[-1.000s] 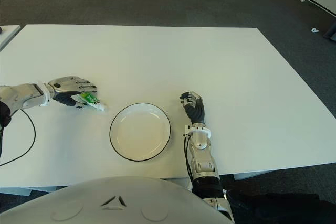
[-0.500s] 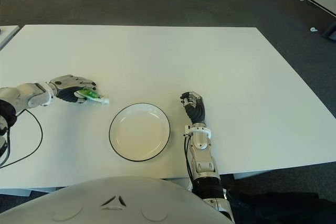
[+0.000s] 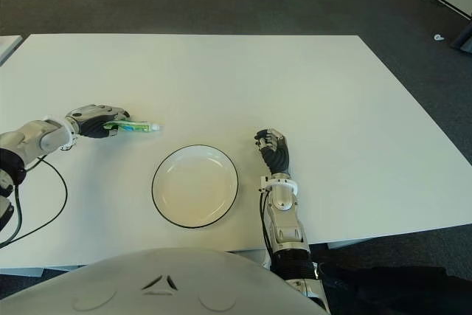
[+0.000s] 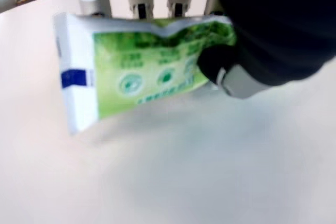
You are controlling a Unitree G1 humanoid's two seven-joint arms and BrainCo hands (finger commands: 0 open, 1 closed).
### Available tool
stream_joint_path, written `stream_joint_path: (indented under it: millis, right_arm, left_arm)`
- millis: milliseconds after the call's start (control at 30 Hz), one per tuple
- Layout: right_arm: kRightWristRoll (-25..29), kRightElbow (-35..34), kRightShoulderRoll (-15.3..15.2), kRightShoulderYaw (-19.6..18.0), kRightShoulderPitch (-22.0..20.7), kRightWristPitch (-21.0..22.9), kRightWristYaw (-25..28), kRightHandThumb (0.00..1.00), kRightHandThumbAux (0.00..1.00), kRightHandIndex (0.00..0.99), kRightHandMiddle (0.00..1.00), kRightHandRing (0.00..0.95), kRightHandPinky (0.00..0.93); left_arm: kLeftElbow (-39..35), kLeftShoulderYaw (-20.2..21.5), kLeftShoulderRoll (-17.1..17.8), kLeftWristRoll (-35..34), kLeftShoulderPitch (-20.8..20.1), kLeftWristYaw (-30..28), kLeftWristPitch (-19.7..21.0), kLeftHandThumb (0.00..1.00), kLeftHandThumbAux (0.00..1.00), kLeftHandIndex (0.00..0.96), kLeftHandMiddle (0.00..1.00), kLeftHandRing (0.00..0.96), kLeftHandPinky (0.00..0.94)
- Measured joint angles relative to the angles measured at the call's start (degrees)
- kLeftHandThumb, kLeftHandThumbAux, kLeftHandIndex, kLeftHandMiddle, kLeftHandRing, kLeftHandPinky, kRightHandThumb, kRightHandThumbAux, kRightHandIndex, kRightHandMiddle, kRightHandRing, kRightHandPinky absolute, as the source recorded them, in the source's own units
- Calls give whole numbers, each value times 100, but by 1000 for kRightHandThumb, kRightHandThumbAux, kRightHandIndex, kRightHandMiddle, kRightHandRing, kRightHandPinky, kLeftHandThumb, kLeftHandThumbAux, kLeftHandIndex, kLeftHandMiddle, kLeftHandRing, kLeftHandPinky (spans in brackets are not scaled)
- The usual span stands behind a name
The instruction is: Put the toothpaste on the table into the plate.
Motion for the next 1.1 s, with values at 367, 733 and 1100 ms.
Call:
stream_joint_path:
  millis: [367, 733, 1100]
  right_arm:
    - [0, 10, -6, -11, -6, 0, -8, 713, 730, 425, 483, 477, 488]
    - [23, 28, -5, -11, -13, -23, 5, 712, 731, 425, 479, 469, 478]
    - [29, 30, -1, -13, -27, -23, 6, 712, 731, 424, 474, 466, 480]
  left_arm:
    - [-201, 40, 4, -20, 120, -1, 166, 715, 707, 434, 748, 767, 758]
    - [-331, 119, 4, -74, 221, -3, 279, 714, 712, 429, 761, 781, 778]
    - [-364, 274, -24, -176, 339, 9, 287, 713, 713, 433, 778, 797, 802]
